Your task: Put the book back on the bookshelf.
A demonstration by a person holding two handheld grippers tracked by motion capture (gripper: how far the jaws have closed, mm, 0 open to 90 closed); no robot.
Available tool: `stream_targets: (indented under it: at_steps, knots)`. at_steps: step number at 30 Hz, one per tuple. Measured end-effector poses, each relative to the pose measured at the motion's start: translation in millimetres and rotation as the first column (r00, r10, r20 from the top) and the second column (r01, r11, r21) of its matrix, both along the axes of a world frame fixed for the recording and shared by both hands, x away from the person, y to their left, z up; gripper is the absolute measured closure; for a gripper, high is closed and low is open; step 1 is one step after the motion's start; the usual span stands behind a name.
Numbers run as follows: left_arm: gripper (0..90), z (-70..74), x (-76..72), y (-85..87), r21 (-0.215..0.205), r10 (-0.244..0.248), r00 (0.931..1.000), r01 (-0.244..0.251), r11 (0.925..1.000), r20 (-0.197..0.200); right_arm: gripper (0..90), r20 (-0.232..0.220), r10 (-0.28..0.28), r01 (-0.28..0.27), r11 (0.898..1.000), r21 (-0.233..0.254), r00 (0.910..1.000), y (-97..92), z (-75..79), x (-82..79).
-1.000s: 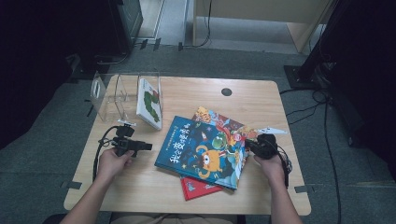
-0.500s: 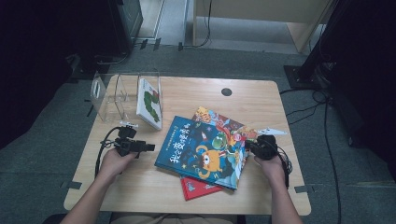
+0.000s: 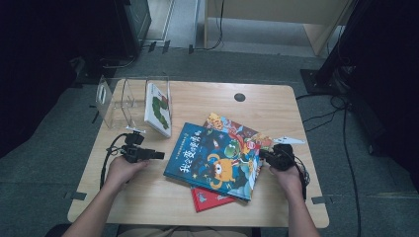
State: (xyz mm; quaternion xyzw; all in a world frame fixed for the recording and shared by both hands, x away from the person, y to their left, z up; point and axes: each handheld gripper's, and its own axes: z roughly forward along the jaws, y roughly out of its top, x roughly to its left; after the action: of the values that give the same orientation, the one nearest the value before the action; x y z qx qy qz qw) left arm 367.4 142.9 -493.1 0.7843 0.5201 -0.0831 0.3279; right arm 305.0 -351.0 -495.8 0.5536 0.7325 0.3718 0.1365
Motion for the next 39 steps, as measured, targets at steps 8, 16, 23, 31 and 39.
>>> stream_targets:
  at_steps: [8, 16, 23, 31, 39]
  knots:
    - [42.1, 9.7, 4.8, -9.7, 0.008, -0.03, 0.9986, 0.03, 0.9995, 0.043, 90.0, 0.003, 0.017, -0.017, 1.0, -0.025, 0.9998, -3.8, 2.0, -11.6]
    - [41.3, 21.2, 12.0, -23.4, -0.007, -0.066, 0.9959, 0.067, 0.9977, 0.062, 90.0, 0.001, 0.079, -0.079, 0.996, -0.034, 0.9969, -0.1, 1.4, -24.2]
    - [41.6, 20.6, 19.0, -32.8, -0.024, -0.094, 0.9944, 0.095, 0.9951, 0.048, 90.0, 0.005, 0.13, -0.13, 0.991, -0.043, 0.9915, 5.5, 1.7, -32.9]
    - [39.6, 15.9, 27.1, -39.6, -0.049, -0.112, 0.9936, 0.113, 0.9924, 0.012, 90.0, -0.001, 0.16, -0.16, 0.986, -0.037, 0.9872, 9.4, 1.7, -41.6]
    - [37.4, 13.8, 29.4, -46.2, -0.044, -0.127, 0.9919, 0.127, 0.991, -0.006, 90.0, 0.006, 0.156, -0.156, 0.987, -0.04, 0.9877, 10.4, 1.2, -43.7]
